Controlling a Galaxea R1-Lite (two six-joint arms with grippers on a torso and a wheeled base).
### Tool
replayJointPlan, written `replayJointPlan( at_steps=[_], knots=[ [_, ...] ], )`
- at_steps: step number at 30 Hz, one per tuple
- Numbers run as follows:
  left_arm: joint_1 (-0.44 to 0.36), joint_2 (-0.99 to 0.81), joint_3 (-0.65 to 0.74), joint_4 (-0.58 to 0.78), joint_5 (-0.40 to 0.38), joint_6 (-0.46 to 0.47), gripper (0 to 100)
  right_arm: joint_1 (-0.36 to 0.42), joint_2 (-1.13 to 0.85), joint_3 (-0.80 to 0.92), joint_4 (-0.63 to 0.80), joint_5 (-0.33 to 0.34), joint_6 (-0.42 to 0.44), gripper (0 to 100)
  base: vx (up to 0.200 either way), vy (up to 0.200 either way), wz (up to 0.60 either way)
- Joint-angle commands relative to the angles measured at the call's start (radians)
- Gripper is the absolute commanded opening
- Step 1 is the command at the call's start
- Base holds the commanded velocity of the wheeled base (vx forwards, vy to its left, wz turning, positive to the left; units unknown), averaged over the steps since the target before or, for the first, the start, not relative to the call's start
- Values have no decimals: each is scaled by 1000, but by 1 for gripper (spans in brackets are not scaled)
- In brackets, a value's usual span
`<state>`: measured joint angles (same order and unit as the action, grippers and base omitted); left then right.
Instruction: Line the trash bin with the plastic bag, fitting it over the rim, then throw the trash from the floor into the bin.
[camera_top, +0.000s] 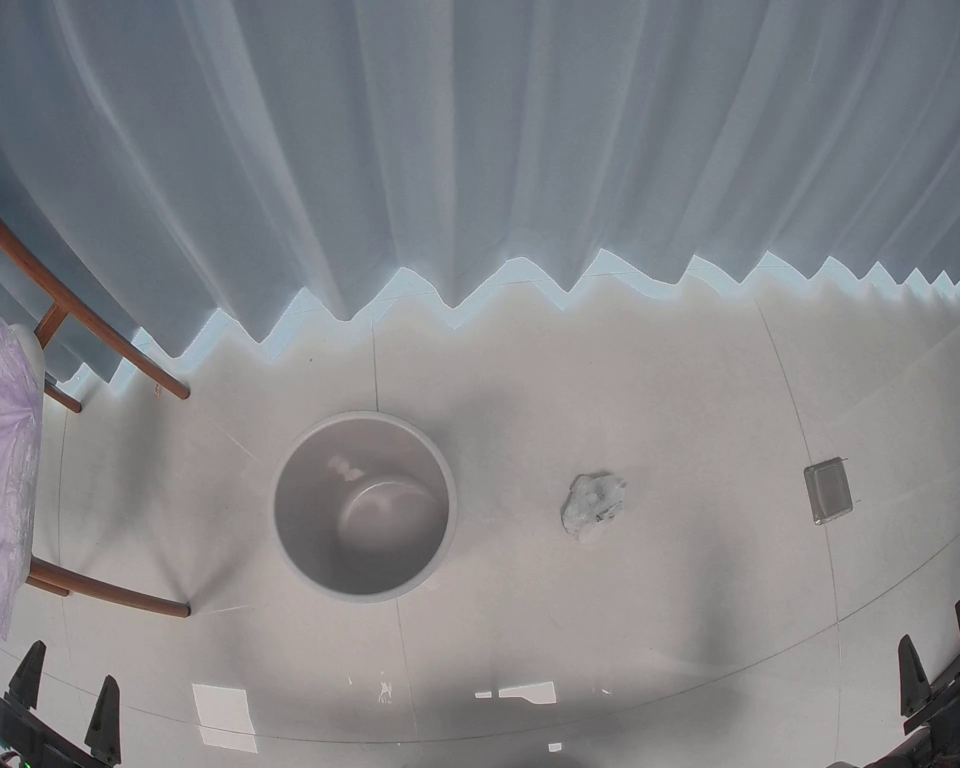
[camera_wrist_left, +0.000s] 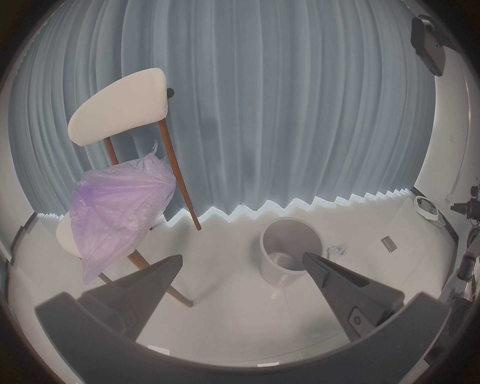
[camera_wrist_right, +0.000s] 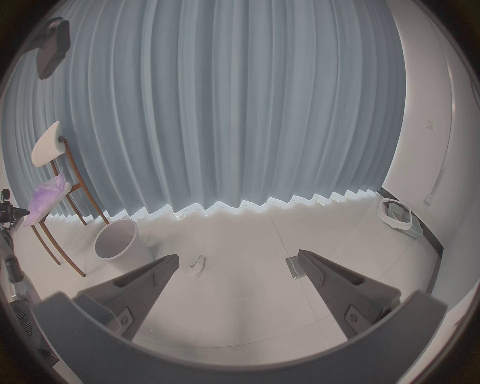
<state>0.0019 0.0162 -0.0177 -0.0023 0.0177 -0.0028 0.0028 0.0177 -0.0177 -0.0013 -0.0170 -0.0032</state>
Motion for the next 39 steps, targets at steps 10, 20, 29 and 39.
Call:
replayJointPlan(
  at_steps=[10,20,29,39],
  knots=[
    [-40,53,-65,-128,48,-146,100,0,-16,18,-2,0,0,100,0,0,0],
    [-42,377,-246,-130,90,15,100,0,-16,18,-2,0,0,100,0,0,0],
    [61,663,-324,-131,122,201,100,0,-15,18,-2,0,0,100,0,0,0],
    [265,870,-421,-131,18,287,100,0,-18,18,-2,0,0,100,0,0,0]
  ],
)
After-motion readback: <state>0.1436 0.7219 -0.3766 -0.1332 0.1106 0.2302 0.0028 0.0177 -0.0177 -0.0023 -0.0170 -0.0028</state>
